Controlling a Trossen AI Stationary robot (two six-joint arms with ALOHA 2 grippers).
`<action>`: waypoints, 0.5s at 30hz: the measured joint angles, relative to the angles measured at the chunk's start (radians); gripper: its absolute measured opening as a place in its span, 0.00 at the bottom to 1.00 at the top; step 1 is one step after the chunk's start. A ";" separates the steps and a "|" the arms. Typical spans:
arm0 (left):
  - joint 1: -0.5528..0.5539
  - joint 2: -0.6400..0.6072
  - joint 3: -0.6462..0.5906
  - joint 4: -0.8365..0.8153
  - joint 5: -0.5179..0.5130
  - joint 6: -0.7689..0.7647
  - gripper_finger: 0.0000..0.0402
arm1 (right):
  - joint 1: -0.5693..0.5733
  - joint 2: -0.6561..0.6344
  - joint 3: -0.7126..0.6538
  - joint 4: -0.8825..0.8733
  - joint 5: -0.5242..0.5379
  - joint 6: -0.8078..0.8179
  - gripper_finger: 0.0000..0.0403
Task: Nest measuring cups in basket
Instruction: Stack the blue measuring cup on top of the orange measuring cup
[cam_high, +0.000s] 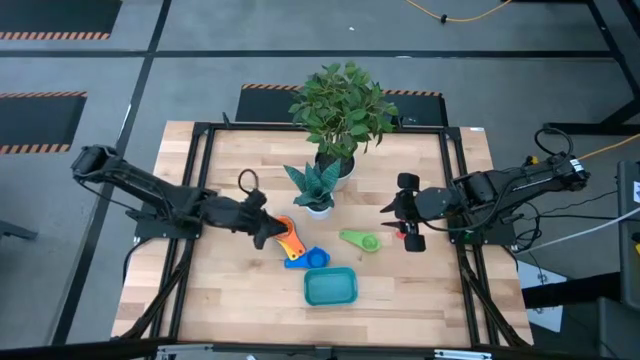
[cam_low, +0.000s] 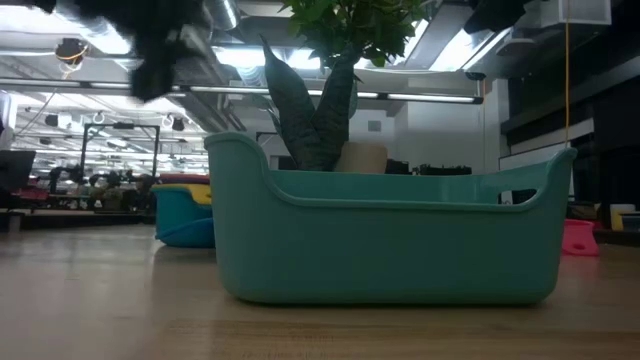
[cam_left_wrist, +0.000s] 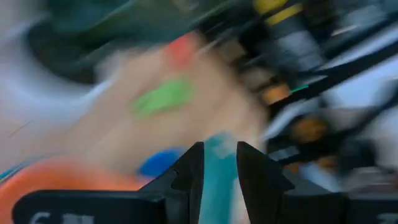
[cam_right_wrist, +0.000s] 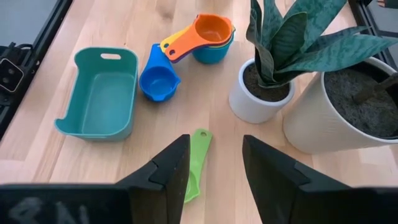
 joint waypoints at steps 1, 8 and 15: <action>-0.006 0.011 0.001 0.095 0.000 0.040 0.22 | 0.000 0.000 0.000 0.002 0.000 0.000 0.38; -0.037 0.112 0.001 0.550 0.000 0.313 0.22 | 0.000 0.000 0.000 0.000 0.000 0.000 0.38; -0.043 0.271 0.047 0.706 0.000 0.355 0.22 | 0.000 0.000 0.000 0.001 0.000 0.000 0.38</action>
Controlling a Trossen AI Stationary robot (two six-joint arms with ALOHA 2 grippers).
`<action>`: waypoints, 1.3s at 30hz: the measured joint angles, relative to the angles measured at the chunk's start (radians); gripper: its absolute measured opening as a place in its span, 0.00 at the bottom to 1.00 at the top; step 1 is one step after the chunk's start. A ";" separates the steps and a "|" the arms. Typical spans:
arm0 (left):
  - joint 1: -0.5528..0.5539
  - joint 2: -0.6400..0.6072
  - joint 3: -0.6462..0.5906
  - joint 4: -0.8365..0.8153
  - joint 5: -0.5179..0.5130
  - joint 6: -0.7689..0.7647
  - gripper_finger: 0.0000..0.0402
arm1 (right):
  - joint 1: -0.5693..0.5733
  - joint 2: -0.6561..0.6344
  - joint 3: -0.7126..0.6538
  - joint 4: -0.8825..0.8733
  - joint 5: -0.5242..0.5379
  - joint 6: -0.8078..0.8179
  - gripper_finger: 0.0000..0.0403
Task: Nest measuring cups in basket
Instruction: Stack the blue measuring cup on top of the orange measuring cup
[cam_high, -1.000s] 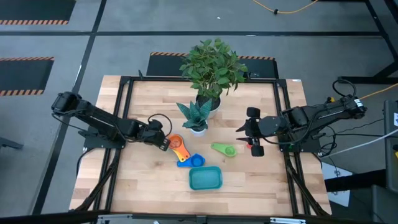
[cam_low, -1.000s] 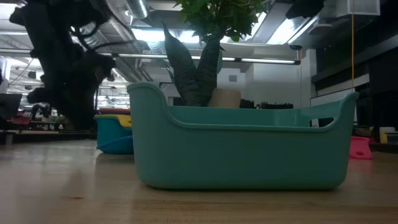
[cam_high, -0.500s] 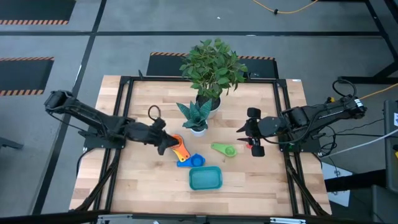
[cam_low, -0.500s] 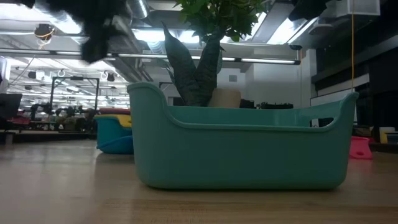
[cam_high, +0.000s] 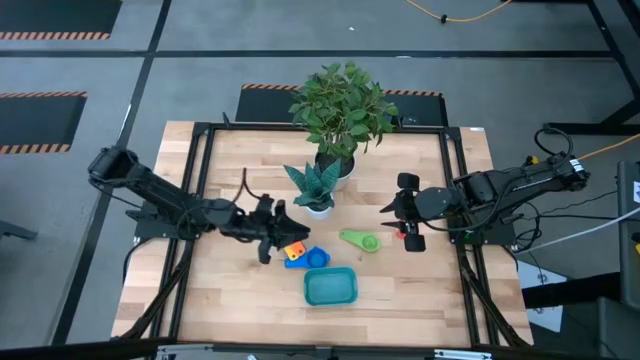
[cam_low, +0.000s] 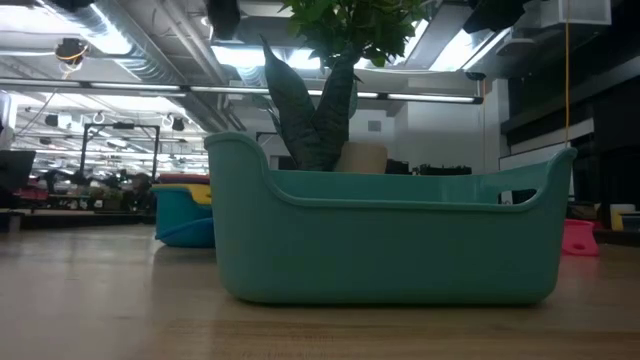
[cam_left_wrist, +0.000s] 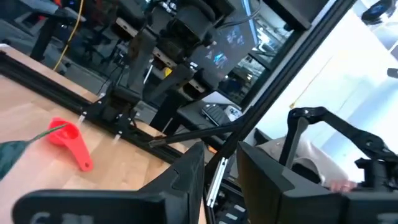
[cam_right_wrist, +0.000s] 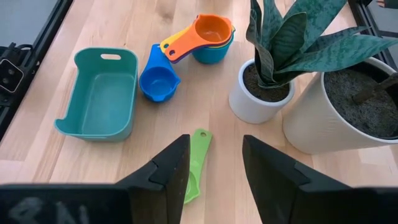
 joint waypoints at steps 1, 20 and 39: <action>0.000 0.024 0.020 0.002 0.000 0.001 0.22 | 0.000 0.000 0.000 0.000 0.000 0.000 0.38; 0.024 0.348 0.531 -0.473 0.153 0.650 0.22 | 0.000 0.000 0.000 0.000 0.000 0.028 0.38; 0.132 0.392 0.566 -0.902 0.132 0.725 0.22 | 0.000 0.000 0.000 0.000 0.000 0.028 0.38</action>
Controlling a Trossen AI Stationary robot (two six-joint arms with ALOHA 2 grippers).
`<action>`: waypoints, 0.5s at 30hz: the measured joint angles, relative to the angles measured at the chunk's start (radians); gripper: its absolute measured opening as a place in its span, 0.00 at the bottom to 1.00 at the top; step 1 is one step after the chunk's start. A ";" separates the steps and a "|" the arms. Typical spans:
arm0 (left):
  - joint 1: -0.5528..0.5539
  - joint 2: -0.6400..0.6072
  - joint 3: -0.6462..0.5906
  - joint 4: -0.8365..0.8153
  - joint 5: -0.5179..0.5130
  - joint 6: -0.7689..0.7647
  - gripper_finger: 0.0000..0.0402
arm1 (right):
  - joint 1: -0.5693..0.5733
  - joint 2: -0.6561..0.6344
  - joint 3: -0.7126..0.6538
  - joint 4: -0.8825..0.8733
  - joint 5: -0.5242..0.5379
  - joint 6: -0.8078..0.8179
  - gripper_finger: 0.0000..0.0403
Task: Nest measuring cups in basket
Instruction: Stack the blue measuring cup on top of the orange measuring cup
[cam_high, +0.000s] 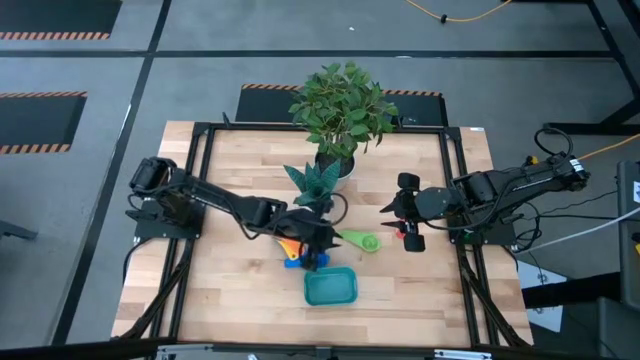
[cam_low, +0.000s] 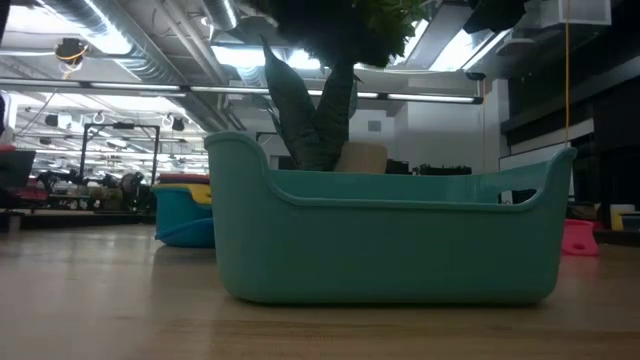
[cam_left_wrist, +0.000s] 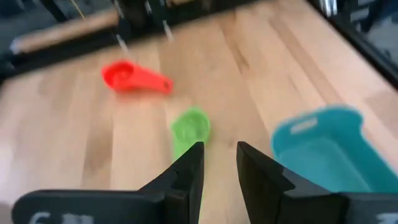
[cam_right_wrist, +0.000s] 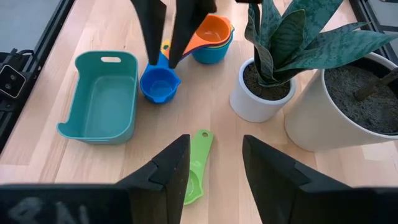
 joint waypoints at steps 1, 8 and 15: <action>0.004 0.000 0.000 -0.022 0.006 -0.003 0.22 | 0.000 0.000 0.000 0.000 0.000 0.000 0.38; 0.020 0.000 0.000 -0.043 0.066 -0.029 0.22 | 0.000 0.000 0.000 0.000 0.000 -0.001 0.38; 0.019 0.000 0.000 -0.042 0.085 -0.080 0.22 | 0.000 0.000 0.000 0.000 0.000 -0.001 0.38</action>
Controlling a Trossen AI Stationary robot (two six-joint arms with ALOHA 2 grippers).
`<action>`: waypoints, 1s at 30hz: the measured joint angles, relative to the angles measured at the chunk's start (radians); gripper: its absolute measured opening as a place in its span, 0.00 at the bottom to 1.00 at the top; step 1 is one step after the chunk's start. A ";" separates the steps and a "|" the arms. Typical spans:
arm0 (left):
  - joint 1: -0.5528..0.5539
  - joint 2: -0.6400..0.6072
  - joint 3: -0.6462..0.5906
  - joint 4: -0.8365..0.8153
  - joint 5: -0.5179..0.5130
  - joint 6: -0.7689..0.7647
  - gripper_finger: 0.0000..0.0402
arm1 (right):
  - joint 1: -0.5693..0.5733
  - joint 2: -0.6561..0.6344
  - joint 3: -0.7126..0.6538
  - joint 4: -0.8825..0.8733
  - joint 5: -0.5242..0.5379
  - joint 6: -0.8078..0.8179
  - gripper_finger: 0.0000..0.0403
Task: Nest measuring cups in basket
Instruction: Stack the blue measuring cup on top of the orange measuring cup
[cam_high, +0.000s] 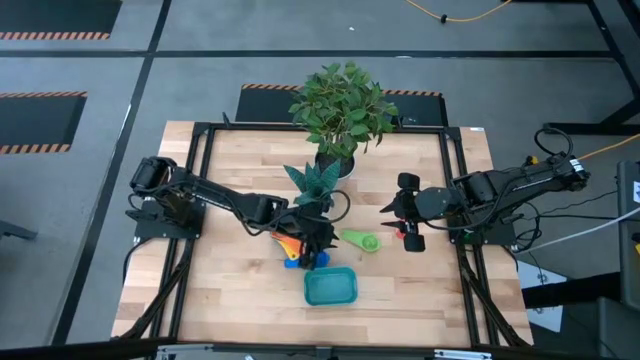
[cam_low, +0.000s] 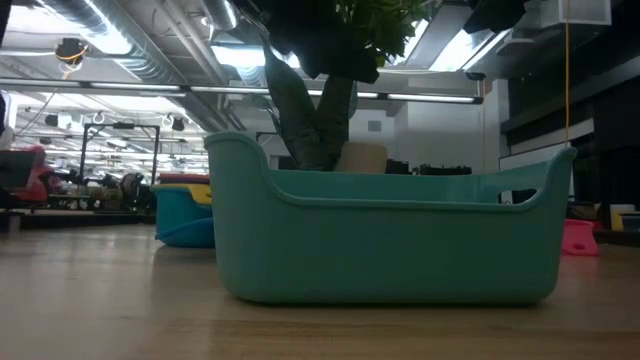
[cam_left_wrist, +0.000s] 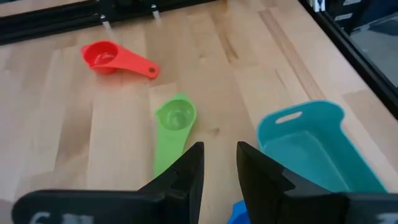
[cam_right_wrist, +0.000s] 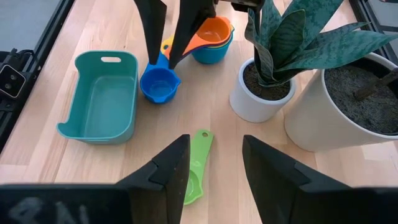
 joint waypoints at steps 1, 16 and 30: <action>0.000 0.000 0.000 0.000 0.000 0.000 0.22 | 0.000 0.000 0.000 0.000 0.000 0.000 0.38; -0.004 0.249 0.369 -0.436 0.052 0.060 0.22 | -0.001 0.000 0.000 0.007 0.000 -0.001 0.38; 0.001 0.396 0.480 -0.677 0.040 0.115 0.22 | -0.001 0.000 0.000 -0.003 0.000 -0.007 0.38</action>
